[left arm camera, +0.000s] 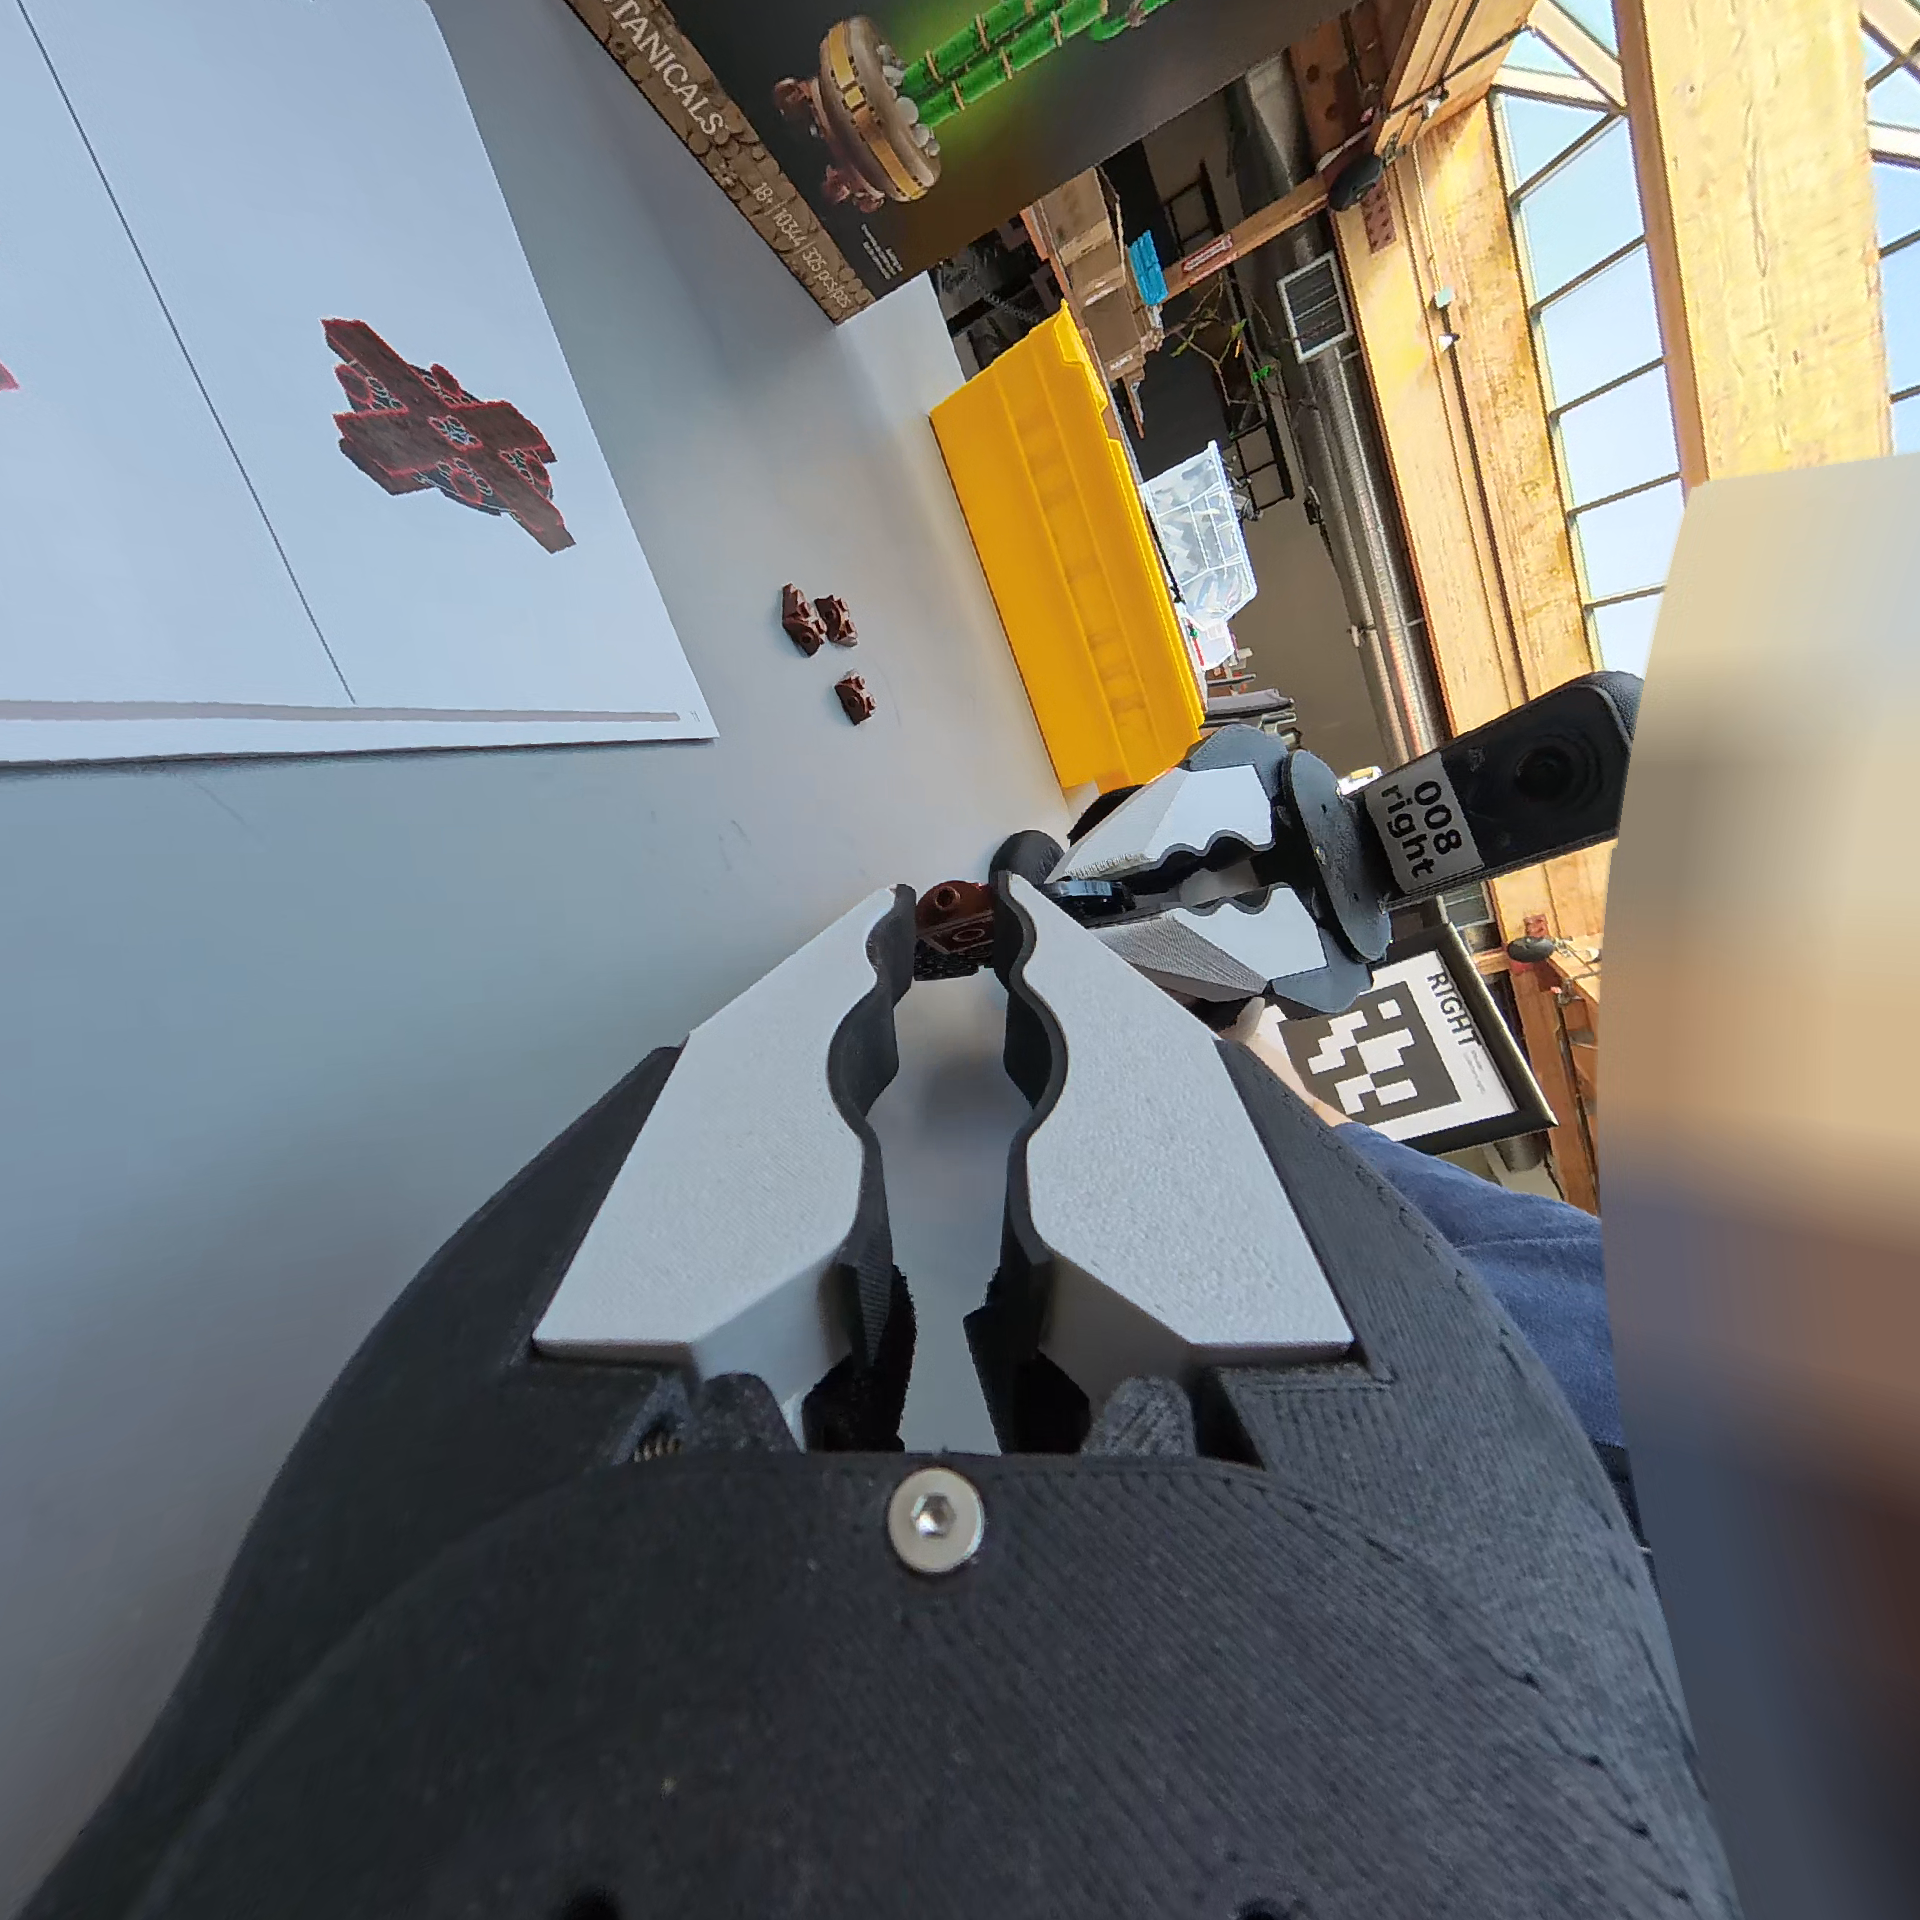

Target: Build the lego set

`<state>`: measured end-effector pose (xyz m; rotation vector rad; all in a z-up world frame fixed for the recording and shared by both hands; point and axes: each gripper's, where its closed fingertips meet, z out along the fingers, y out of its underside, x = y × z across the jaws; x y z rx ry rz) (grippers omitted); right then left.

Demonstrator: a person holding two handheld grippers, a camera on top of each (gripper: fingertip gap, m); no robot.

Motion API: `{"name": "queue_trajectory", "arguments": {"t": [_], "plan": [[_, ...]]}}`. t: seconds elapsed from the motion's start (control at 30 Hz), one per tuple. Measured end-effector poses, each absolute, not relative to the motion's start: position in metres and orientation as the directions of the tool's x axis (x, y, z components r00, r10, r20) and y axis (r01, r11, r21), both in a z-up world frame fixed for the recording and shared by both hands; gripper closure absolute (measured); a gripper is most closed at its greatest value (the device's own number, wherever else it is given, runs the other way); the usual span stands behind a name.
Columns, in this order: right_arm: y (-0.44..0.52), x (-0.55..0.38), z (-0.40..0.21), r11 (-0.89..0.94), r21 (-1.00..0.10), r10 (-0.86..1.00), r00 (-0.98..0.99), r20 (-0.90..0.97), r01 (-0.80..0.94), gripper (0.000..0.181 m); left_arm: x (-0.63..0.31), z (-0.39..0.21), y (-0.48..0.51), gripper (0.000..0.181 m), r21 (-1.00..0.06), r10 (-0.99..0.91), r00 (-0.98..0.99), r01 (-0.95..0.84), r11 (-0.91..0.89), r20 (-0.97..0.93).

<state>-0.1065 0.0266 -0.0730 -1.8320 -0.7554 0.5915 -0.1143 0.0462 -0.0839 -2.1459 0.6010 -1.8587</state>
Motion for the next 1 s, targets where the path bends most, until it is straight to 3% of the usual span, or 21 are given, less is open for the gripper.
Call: {"name": "queue_trajectory", "arguments": {"t": [0.03,0.43,1.0], "plan": [[0.028,-0.106,-0.073,-0.287,-0.935,0.723,0.687,-0.070,0.207,0.176,-0.113,-0.084,0.048,0.169,-0.436,-0.455,0.115,-0.154,-0.886,0.883],[0.038,-0.098,-0.078,-0.302,-0.936,0.690,0.719,-0.082,0.183,0.174,-0.102,-0.091,0.061,0.169,-0.348,-0.369,0.162,-0.145,-0.926,0.915],[0.038,-0.091,-0.101,-0.348,-0.898,0.690,0.722,-0.049,0.271,0.174,-0.094,-0.097,0.057,0.169,-0.402,-0.424,0.150,-0.157,-0.902,0.893]]}}
